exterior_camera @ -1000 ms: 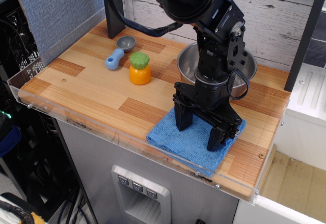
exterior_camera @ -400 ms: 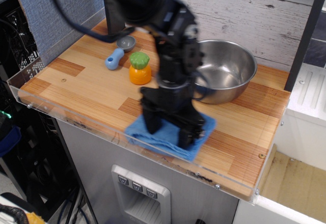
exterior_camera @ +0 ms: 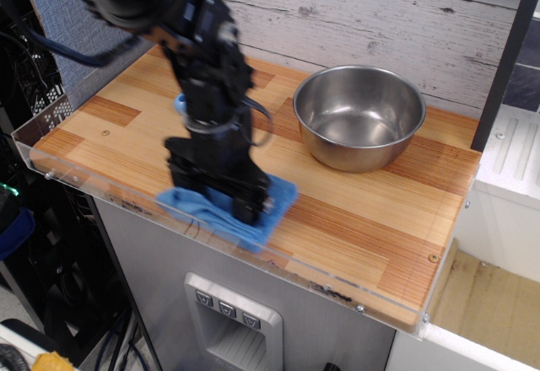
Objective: Place the blue towel on the front left corner of the table
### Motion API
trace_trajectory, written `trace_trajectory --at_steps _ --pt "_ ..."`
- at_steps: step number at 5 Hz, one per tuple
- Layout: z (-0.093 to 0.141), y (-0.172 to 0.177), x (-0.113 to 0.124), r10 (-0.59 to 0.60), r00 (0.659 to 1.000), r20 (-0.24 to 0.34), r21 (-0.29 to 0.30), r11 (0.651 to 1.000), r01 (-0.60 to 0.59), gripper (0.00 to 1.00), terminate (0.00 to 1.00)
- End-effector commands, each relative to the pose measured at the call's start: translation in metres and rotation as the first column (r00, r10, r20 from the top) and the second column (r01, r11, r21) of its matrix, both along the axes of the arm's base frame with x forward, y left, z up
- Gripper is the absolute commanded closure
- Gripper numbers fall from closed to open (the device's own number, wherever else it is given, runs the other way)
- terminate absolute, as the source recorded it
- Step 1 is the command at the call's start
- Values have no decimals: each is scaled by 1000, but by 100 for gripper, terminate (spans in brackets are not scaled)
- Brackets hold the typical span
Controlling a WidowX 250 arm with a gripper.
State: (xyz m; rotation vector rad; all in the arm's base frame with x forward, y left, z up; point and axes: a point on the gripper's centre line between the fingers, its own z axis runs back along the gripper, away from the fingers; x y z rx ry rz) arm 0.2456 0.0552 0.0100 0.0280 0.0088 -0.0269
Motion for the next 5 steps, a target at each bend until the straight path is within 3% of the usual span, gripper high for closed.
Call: trace_trajectory --at_steps 1,3,5 --pt "3 57 10 37 999 14 -29 999 -37 0 0" --pt "7 111 22 62 998 19 -4 998 -62 0 0" --pt "21 122 46 -2 1000 30 53 999 1 0 0"
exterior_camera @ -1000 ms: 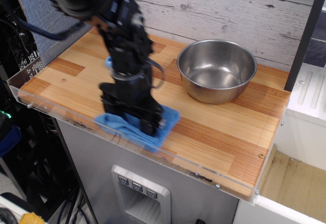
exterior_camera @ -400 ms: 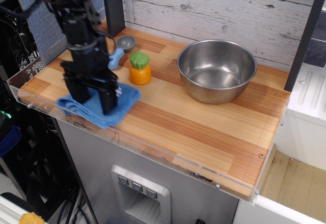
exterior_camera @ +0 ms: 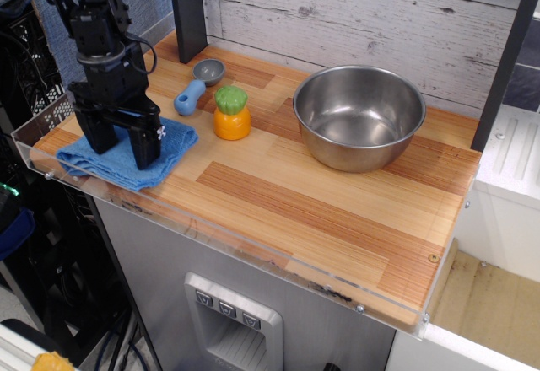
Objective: Place the blue towel on the front left corner of the table
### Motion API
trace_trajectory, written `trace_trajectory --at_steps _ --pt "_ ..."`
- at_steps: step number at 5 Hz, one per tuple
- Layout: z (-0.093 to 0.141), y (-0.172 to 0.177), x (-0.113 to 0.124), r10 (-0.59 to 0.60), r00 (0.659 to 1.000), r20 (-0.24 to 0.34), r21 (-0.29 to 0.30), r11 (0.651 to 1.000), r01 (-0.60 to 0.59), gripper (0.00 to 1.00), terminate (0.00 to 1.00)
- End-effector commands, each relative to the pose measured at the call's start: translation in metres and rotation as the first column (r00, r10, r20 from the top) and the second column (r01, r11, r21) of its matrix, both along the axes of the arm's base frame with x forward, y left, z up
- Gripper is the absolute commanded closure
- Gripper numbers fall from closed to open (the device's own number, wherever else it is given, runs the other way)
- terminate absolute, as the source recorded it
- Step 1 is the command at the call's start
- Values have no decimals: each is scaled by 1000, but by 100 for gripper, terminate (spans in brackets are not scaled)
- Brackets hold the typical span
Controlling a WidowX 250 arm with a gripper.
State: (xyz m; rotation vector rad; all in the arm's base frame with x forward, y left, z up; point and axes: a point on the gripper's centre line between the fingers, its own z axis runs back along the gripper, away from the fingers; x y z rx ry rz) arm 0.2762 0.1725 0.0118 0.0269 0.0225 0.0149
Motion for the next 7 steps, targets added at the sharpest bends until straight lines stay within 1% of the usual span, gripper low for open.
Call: trace_trajectory --at_steps 1,2,3,4,5,6,7 --pt "34 -7 38 -101 993 65 83 992 95 0 0" --pt "45 -19 49 -131 986 101 90 988 122 0 0" --pt "66 -26 52 -110 985 135 75 992 101 0 0" --pt "91 -37 46 8 986 164 -10 1000 -6 0 0" --pt "109 -58 44 55 982 180 -52 998 -47 0 0" --pt "113 -83 55 44 986 161 -52 998 -36 0 0" --pt "114 -114 79 -105 990 99 -18 994 107 0 0"
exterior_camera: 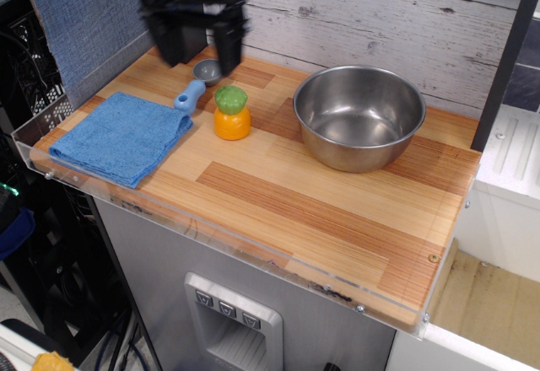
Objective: Place the blue towel on the front left corner of the table
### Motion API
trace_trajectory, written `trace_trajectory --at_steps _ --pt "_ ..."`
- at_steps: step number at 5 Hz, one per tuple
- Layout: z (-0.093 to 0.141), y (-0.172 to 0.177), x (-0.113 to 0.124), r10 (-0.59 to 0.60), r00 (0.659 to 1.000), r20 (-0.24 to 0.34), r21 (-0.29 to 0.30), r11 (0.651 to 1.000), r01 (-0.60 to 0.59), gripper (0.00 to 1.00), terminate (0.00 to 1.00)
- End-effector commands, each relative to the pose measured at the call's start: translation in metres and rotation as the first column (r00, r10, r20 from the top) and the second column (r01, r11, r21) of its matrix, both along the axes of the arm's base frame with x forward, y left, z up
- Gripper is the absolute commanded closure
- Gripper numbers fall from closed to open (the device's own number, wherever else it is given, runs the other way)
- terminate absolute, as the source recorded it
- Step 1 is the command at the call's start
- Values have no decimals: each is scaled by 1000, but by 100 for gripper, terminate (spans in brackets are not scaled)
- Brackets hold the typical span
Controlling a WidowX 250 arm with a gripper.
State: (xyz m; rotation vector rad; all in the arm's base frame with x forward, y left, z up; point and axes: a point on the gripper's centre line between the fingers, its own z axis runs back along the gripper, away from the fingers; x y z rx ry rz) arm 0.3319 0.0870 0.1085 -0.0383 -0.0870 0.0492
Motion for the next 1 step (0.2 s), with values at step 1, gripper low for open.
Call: trace_trajectory --at_steps 1 --pt "17 -29 23 -137 991 -12 47 989 137 0 100"
